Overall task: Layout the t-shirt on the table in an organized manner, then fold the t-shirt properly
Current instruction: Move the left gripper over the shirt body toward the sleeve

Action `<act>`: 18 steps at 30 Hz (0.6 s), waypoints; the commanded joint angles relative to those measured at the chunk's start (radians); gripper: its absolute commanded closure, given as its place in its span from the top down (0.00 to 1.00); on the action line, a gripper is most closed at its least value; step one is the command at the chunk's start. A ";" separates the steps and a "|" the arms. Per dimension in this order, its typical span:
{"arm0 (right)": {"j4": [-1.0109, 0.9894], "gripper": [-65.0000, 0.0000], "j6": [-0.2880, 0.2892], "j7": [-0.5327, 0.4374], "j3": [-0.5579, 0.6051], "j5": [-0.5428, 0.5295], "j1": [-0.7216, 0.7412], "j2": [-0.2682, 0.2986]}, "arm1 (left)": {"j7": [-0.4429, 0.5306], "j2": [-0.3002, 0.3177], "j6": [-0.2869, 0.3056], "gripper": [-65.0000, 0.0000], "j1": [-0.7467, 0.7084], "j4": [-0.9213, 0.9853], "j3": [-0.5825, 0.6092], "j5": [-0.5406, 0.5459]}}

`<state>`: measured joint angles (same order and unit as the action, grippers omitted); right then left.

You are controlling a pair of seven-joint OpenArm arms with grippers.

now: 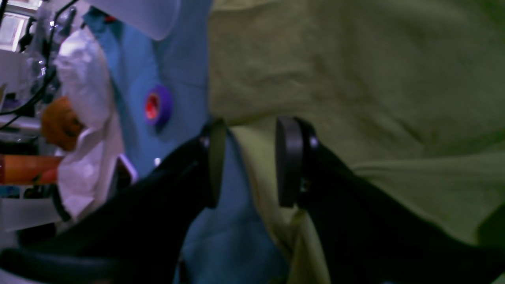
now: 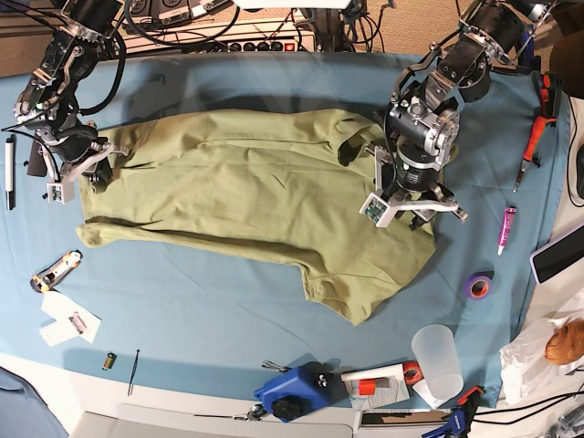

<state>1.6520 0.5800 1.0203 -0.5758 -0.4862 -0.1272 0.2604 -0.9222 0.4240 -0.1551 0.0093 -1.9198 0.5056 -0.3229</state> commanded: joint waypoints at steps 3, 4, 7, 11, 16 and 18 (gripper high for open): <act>0.014 0.00 0.003 -0.027 -0.006 -0.010 0.017 0.017 | -0.073 0.006 0.008 0.35 0.005 -0.090 -0.005 -0.042; 0.014 0.00 0.003 -0.024 -0.006 -0.006 0.020 0.017 | -0.099 0.006 0.033 0.35 -0.005 -0.117 -0.005 -0.035; 0.014 0.00 0.003 -0.022 -0.006 0.011 0.019 0.017 | -0.106 0.013 0.110 0.35 -0.076 -0.200 -0.005 0.018; 0.014 0.00 0.003 -0.018 -0.006 0.013 0.019 0.017 | -0.094 0.050 0.205 0.35 -0.190 -0.328 -0.005 0.071; 0.014 0.00 0.003 -0.015 -0.006 0.012 0.019 0.017 | -0.008 0.121 0.261 0.35 -0.269 -0.401 -0.005 0.085; 0.014 0.00 0.003 -0.006 -0.006 0.012 0.019 0.017 | 0.011 0.140 0.266 0.35 -0.270 -0.394 -0.005 0.084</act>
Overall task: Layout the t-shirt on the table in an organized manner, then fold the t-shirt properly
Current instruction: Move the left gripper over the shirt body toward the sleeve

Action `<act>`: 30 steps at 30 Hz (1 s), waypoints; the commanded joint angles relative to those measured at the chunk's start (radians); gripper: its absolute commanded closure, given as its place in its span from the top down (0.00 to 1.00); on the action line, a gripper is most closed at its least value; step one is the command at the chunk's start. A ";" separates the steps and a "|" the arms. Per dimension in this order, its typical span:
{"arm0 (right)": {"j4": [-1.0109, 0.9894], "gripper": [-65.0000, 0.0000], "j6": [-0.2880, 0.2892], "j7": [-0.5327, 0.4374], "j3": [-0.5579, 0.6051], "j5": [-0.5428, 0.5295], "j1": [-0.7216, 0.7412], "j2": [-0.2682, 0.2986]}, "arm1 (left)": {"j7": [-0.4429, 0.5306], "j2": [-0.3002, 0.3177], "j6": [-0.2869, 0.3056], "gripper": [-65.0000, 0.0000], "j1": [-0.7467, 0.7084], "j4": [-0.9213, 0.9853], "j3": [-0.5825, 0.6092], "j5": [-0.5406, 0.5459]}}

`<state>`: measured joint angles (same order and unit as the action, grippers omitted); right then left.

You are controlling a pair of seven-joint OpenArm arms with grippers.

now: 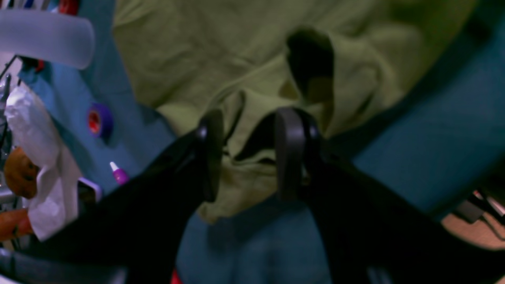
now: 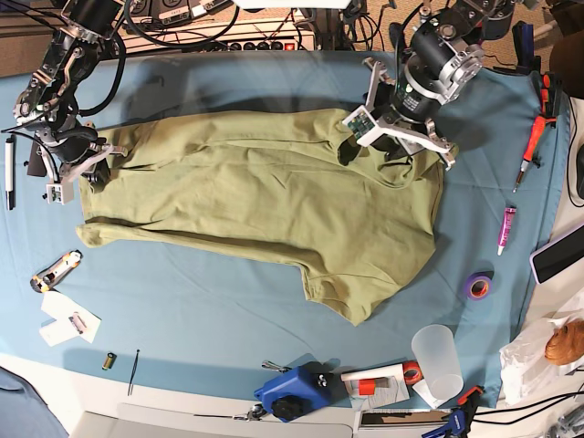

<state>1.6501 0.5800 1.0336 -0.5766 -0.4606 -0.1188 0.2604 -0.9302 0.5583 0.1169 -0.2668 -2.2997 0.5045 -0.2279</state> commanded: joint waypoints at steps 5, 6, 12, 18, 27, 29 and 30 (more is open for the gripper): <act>0.016 0.00 0.003 -0.012 -0.006 -0.014 0.011 0.017 | 0.077 0.012 -0.003 0.35 0.007 0.037 -0.003 -0.042; 0.016 0.00 0.003 -0.012 -0.006 -0.014 0.011 0.017 | 0.087 0.013 -0.003 0.35 0.008 0.051 -0.003 -0.048; 0.016 0.00 0.003 -0.010 -0.006 -0.018 0.011 0.017 | 0.094 0.012 0.013 0.35 0.015 0.127 -0.003 -0.082; 0.016 0.00 0.004 -0.009 -0.006 -0.021 0.011 0.017 | 0.134 0.012 0.008 0.16 0.018 0.132 -0.003 -0.086; 0.016 0.00 0.004 0.006 -0.006 -0.021 0.011 0.017 | 0.126 0.006 -0.010 0.00 0.065 0.193 -0.003 -0.029; 0.016 0.00 0.004 0.006 -0.006 -0.021 0.011 0.017 | 0.129 0.006 -0.049 0.00 0.087 0.201 -0.003 -0.029; 0.016 0.00 0.004 0.006 -0.006 -0.022 0.011 0.017 | 0.131 0.007 -0.057 0.00 0.103 0.202 -0.003 -0.029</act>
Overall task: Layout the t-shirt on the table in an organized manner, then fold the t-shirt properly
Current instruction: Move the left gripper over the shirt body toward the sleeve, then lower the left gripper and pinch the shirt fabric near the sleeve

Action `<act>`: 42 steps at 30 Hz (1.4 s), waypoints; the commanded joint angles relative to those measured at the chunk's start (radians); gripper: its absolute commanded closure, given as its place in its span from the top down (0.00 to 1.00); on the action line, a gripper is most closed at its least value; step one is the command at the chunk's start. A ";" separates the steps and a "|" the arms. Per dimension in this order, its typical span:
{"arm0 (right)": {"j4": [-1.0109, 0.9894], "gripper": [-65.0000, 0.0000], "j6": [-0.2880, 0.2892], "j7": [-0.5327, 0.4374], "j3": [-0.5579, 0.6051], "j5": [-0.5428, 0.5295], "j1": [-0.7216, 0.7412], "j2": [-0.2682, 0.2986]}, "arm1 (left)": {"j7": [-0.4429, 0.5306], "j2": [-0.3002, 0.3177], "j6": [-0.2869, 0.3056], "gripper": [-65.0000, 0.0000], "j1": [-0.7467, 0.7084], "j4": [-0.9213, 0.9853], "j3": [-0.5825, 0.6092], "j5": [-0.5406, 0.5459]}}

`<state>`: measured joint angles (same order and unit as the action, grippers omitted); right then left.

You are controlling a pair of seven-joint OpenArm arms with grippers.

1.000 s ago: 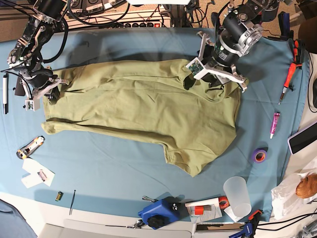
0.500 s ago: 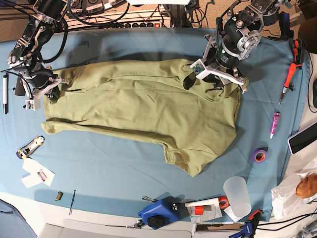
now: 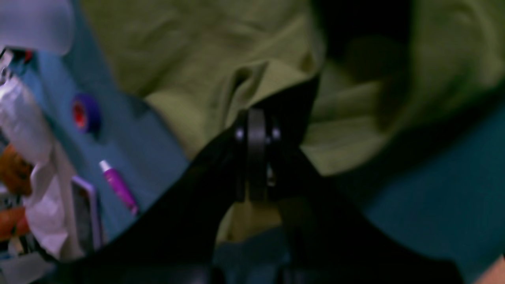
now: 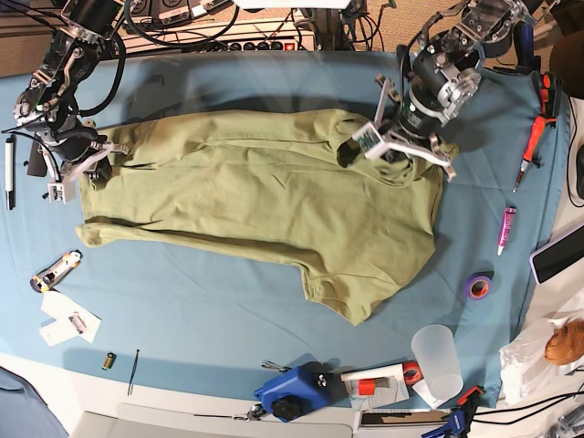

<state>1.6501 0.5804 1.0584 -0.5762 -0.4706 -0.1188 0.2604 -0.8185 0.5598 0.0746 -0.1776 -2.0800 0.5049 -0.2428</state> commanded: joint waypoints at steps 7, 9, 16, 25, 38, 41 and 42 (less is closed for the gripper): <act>0.016 0.00 0.004 -0.015 -0.006 -0.011 0.011 0.017 | 0.063 -0.011 0.023 0.00 0.140 0.101 -0.004 0.070; 0.016 0.00 0.004 -0.015 -0.006 -0.011 0.011 0.017 | 0.075 -0.035 0.035 0.00 0.177 0.171 -0.004 0.092; 0.016 0.00 0.004 -0.018 -0.006 -0.011 0.011 0.017 | 0.084 -0.117 0.012 0.00 0.304 0.280 -0.004 0.092; 0.016 0.00 0.003 -0.018 -0.006 -0.003 0.011 0.017 | 0.094 -0.189 0.045 0.00 0.439 0.438 -0.004 0.170; 0.016 0.00 -0.101 -0.068 -0.023 0.090 0.010 0.017 | 0.095 -0.313 -0.010 0.00 0.521 0.549 -0.004 0.177; 0.016 0.00 -0.100 -0.067 -0.022 0.090 0.010 0.017 | 0.095 -0.345 -0.010 0.00 0.558 0.551 -0.004 0.177; 0.016 0.00 -0.100 -0.067 -0.022 0.090 0.010 0.016 | 0.096 -0.352 -0.010 0.00 0.568 0.553 -0.004 0.177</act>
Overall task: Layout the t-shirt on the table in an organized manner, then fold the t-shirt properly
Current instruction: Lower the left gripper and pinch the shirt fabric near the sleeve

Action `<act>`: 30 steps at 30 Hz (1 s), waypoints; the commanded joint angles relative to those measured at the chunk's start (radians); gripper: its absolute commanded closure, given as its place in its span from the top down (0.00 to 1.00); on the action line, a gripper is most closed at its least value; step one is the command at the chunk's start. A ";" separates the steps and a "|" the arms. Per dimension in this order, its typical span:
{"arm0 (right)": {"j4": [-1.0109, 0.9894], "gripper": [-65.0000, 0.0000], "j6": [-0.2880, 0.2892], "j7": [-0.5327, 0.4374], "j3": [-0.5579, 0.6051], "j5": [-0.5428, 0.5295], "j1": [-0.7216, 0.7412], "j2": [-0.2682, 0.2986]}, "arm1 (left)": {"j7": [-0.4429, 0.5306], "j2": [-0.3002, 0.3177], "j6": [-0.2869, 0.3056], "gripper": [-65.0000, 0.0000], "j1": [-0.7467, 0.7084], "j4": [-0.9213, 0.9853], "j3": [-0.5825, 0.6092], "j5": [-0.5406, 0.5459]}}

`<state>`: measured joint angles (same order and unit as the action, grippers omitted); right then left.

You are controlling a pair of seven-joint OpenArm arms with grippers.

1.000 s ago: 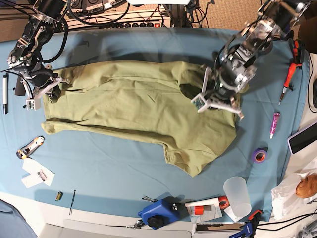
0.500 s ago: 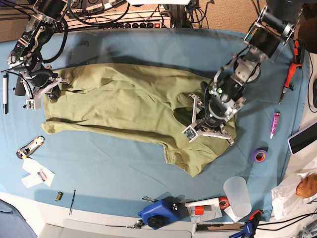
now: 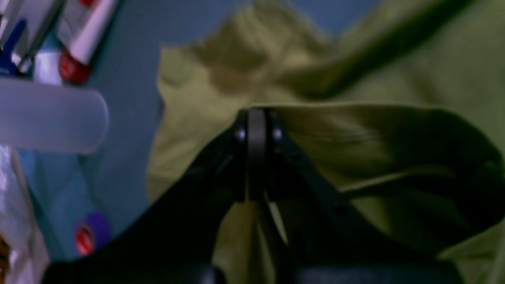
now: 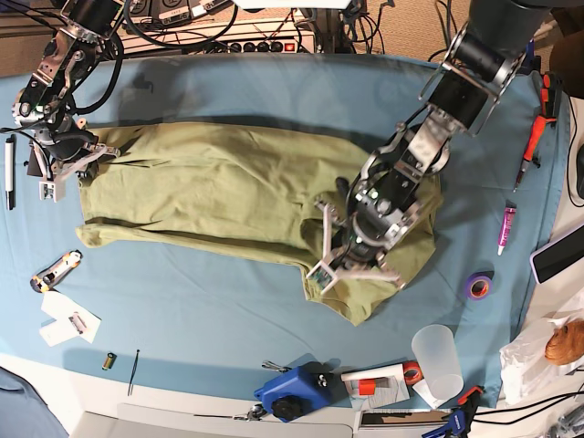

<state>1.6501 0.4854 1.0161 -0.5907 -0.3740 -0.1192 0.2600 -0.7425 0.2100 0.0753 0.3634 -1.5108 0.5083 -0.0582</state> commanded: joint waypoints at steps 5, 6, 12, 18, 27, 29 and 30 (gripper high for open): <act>0.016 0.00 -0.005 -0.022 -0.008 -0.006 0.010 0.017 | 0.031 -0.016 -0.009 0.00 0.055 0.008 -0.007 0.014; 0.016 0.00 -0.005 -0.022 -0.008 -0.006 0.010 0.017 | 0.030 -0.016 0.003 0.00 0.053 0.010 -0.007 0.019; 0.016 0.00 -0.005 -0.022 -0.008 -0.007 0.011 0.017 | 0.024 -0.016 0.054 0.29 0.050 0.010 -0.007 0.036; 0.016 0.00 -0.005 -0.023 -0.008 -0.006 0.011 0.017 | -0.210 -0.013 -0.087 0.38 0.072 -0.070 -0.008 0.012; 0.016 0.00 -0.005 -0.022 -0.008 0.027 0.010 0.018 | -0.301 -0.010 -0.075 0.38 -0.113 -0.319 -0.178 0.087; 0.016 0.00 -0.005 -0.023 -0.008 0.027 0.011 0.018 | -0.301 -0.010 -0.075 0.38 -0.173 -0.368 -0.247 0.092; 0.016 0.00 -0.005 -0.023 -0.008 0.027 0.011 0.018 | -0.302 -0.010 -0.075 0.38 -0.205 -0.389 -0.285 0.101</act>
<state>1.6501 0.4854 1.0161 -0.5926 -0.3397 -0.1192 0.2600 -1.0546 0.1982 0.0044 0.1436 -1.8858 0.2241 0.0448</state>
